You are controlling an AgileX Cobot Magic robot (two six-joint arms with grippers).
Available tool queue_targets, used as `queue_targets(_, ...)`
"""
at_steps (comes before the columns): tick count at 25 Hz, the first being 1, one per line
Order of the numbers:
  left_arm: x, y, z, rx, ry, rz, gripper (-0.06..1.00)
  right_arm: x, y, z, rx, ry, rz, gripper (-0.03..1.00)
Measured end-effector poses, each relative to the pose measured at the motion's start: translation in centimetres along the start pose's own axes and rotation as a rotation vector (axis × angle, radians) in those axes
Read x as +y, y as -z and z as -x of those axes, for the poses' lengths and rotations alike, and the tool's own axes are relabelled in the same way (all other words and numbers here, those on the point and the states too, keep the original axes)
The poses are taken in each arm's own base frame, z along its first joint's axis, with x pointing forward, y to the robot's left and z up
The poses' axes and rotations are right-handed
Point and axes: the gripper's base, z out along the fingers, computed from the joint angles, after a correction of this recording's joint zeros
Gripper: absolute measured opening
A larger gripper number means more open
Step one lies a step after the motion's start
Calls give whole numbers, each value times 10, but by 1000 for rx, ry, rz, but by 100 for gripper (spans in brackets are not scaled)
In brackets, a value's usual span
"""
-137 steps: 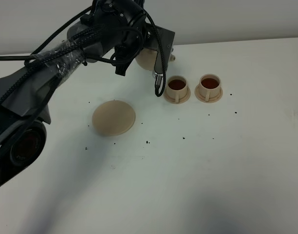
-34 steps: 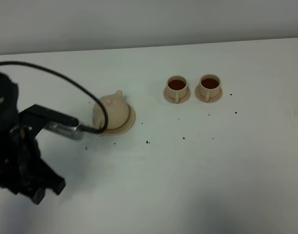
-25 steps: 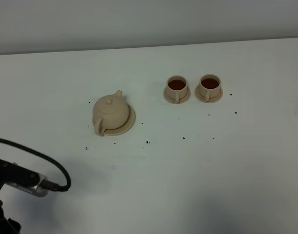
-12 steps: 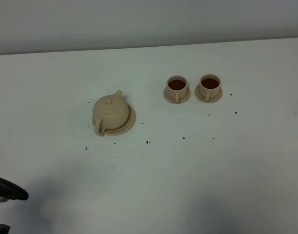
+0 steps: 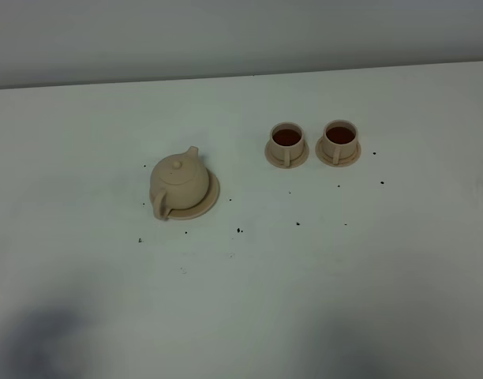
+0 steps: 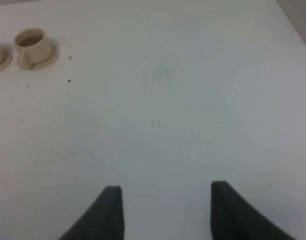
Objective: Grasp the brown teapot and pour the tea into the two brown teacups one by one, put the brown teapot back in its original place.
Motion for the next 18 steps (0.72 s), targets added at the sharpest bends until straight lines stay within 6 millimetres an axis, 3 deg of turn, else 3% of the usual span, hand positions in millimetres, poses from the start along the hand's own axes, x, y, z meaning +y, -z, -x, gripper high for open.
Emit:
queue_targets(10, -1, 30, -30, -280, 17, 37, 47, 0, 0, 0, 0, 0, 0, 42)
queue_targets(18, -1, 31, -31, -287, 13, 38, 47, 0, 0, 0, 0, 0, 0, 42)
